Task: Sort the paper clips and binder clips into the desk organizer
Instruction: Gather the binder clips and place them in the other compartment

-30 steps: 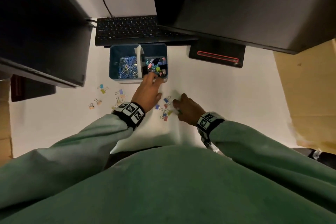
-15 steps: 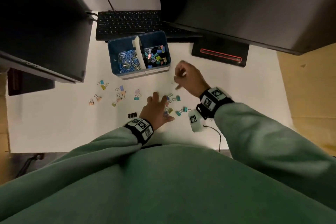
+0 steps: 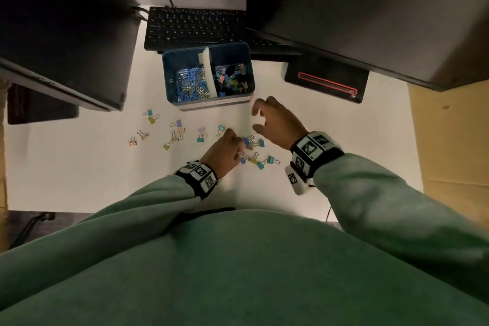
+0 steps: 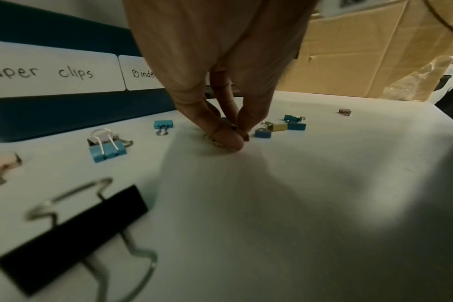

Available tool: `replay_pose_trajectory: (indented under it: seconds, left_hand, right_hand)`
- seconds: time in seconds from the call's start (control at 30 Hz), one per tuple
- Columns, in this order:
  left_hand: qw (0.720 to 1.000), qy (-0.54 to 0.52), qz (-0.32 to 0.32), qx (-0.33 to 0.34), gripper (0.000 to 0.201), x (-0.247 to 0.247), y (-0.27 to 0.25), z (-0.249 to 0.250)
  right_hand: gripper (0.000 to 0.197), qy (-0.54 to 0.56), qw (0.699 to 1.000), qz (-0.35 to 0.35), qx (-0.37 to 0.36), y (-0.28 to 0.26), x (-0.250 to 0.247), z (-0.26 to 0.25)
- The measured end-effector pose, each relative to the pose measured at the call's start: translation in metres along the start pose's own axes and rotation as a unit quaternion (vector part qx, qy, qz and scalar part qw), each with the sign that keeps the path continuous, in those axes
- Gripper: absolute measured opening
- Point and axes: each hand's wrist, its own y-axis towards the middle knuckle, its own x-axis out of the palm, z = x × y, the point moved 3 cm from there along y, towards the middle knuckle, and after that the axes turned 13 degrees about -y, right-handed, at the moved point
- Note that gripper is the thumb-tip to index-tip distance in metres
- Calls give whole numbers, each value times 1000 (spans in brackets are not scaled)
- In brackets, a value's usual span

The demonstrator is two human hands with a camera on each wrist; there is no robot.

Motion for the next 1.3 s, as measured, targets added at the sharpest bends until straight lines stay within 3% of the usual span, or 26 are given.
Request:
replay_pose_trajectory:
  seconds: [0.07, 0.13, 0.2, 0.37, 0.5, 0.6, 0.7, 0.83, 0.93, 1.0, 1.13, 1.23, 1.3]
  left_hand:
    - [1000, -5, -3, -6, 18, -2, -1, -4]
    - [1000, -19, -4, -8, 17, -5, -2, -7]
    - [999, -39, 2, -5, 17, -9, -3, -9]
    - [999, -25, 1, 22, 19, -9, -4, -7]
    - [998, -30, 4, 46, 15, -7, -3, -7]
    - [997, -68, 23, 32, 16, -10, -2, -14]
    - [994, -103, 41, 21, 19, -20, -4, -9]
    - [968, -205, 140, 26, 17, -69, -10, 21]
    - [940, -252, 223, 49, 20, -122, 5, 42]
    - [935, -237, 260, 44, 18, -143, 28, 45]
    - [965, -135, 224, 1, 20, -142, 59, 37]
    - [963, -93, 236, 86, 18, -117, 40, 35]
    - [976, -60, 190, 84, 16, -85, 23, 22]
  right_hand:
    - [73, -66, 993, -96, 11, -20, 36, 9]
    - [92, -114, 987, -117, 4, -29, 63, 8]
    - [84, -130, 987, -95, -11, -29, 77, 1]
    - [40, -112, 991, -74, -8, -19, 81, -5]
    - [25, -64, 996, -66, 12, -14, 76, 7]
    - [12, 52, 996, -33, 59, -13, 65, 22]
    - [8, 214, 971, 10, 109, -13, 35, 22]
    - [9, 371, 923, 84, 64, 9, -31, -10]
    - [6, 273, 946, 166, 53, 40, -66, -28]
    - [8, 192, 967, 161, 47, 55, -74, -33]
    - [23, 53, 994, 91, 39, 44, -58, -15]
    - [33, -12, 999, 23, 30, 6, -25, 8]
    - [56, -57, 995, -74, 28, -22, 11, 17]
